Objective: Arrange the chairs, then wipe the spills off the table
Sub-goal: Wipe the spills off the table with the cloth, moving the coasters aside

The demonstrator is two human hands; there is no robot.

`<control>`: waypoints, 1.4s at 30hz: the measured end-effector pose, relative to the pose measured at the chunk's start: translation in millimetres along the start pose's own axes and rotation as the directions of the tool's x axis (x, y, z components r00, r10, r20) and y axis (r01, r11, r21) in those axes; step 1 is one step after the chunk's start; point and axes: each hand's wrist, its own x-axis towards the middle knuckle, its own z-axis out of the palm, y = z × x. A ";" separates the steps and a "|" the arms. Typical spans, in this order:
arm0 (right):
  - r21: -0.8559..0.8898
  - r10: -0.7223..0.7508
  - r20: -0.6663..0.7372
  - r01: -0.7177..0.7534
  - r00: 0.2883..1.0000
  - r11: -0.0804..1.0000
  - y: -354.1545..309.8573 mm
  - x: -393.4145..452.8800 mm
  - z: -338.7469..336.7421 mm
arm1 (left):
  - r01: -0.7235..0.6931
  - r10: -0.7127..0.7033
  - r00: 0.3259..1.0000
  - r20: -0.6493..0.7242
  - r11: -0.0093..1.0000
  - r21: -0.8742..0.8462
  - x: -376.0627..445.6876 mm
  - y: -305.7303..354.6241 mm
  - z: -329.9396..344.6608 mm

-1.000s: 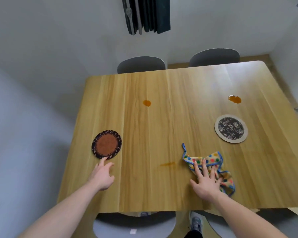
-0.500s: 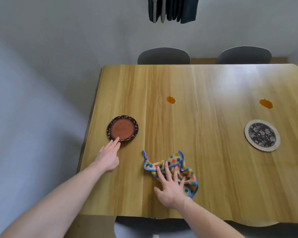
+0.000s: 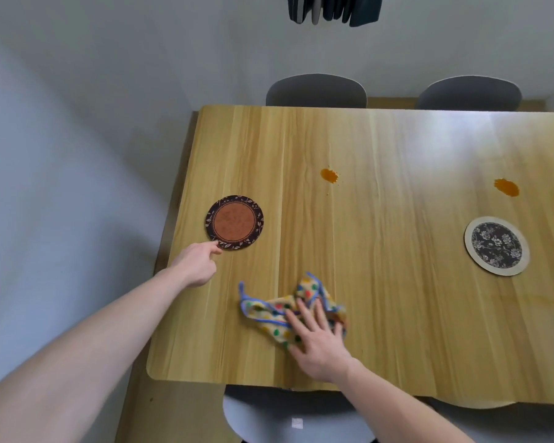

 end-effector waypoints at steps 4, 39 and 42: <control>0.003 0.187 -0.063 -0.187 0.980 0.982 65.6 -15.5 -10.2 | 0.021 -0.028 0.997 -0.066 0.994 -0.111 -39.6 -24.7 8.1; 0.560 0.337 -0.234 -0.157 0.912 0.814 145.2 -105.1 -69.6 | 0.226 -0.227 0.969 0.101 0.974 0.027 -74.8 42.5 124.2; 0.579 0.366 -0.238 -0.171 0.900 0.797 185.9 -126.5 -72.5 | 0.237 -0.244 0.961 0.131 0.970 0.060 -60.4 80.6 142.3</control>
